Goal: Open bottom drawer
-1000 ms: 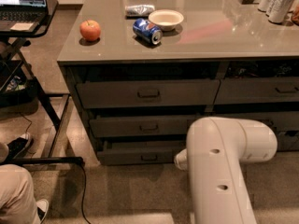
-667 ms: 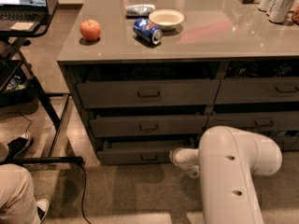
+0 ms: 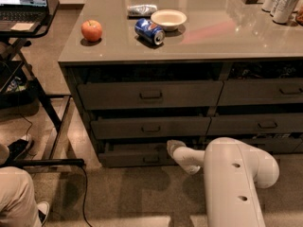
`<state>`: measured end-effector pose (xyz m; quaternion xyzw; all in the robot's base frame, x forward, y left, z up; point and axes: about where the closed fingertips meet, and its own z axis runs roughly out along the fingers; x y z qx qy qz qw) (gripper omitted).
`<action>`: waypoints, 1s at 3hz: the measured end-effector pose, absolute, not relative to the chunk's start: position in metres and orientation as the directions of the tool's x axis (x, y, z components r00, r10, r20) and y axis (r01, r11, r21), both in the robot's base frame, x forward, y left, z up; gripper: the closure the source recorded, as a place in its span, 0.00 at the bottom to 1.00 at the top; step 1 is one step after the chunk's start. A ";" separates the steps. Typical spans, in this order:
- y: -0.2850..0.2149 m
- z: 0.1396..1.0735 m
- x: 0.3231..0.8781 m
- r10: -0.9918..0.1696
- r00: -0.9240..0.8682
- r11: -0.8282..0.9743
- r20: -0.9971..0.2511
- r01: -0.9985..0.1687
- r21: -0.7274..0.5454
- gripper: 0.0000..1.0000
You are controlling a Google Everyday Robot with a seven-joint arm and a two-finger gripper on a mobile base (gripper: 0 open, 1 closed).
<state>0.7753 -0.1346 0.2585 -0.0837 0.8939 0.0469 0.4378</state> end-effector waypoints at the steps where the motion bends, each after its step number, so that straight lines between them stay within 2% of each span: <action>1: -0.134 0.253 0.777 -0.110 -0.602 0.982 -0.791 -0.187 0.006 1.00; 3: -0.133 0.208 0.818 -0.139 -0.638 0.979 -0.758 -0.205 -0.007 1.00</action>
Offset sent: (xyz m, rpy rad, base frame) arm 0.0546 -0.0020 -0.0518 -0.0301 0.0219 0.0082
